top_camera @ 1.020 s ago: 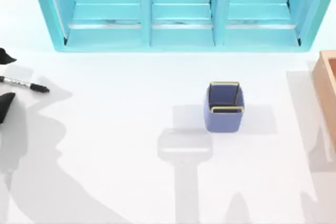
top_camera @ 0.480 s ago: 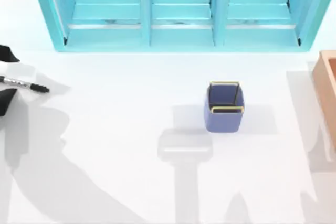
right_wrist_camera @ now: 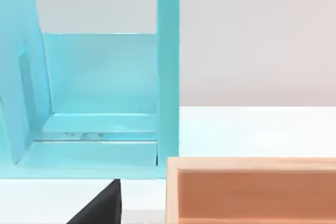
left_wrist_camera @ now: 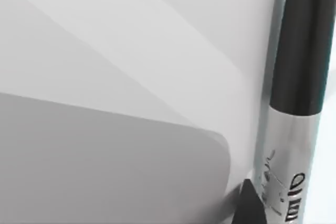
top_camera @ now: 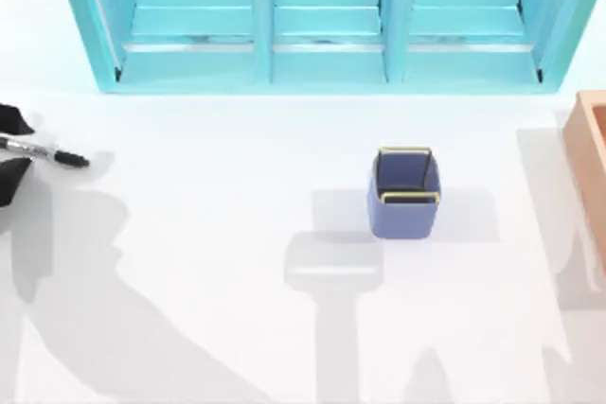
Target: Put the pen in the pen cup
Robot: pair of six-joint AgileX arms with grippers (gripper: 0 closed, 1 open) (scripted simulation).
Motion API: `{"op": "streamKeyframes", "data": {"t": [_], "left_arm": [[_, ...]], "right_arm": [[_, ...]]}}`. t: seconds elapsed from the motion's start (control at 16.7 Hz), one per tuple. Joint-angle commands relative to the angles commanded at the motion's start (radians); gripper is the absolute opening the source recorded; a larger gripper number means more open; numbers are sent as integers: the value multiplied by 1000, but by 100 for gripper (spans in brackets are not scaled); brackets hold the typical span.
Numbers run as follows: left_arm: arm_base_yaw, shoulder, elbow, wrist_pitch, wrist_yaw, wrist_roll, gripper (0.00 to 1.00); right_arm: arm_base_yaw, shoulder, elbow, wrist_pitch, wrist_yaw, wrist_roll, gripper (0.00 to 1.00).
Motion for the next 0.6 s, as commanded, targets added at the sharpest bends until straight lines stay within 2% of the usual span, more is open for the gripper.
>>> {"op": "streamKeyframes", "data": {"t": [0.24, 0.6], "left_arm": [[0, 0, 0, 0, 0, 0, 2], [0, 0, 0, 0, 0, 0, 0]], "right_arm": [[0, 0, 0, 0, 0, 0, 100], [0, 0, 0, 0, 0, 0, 100]]}}
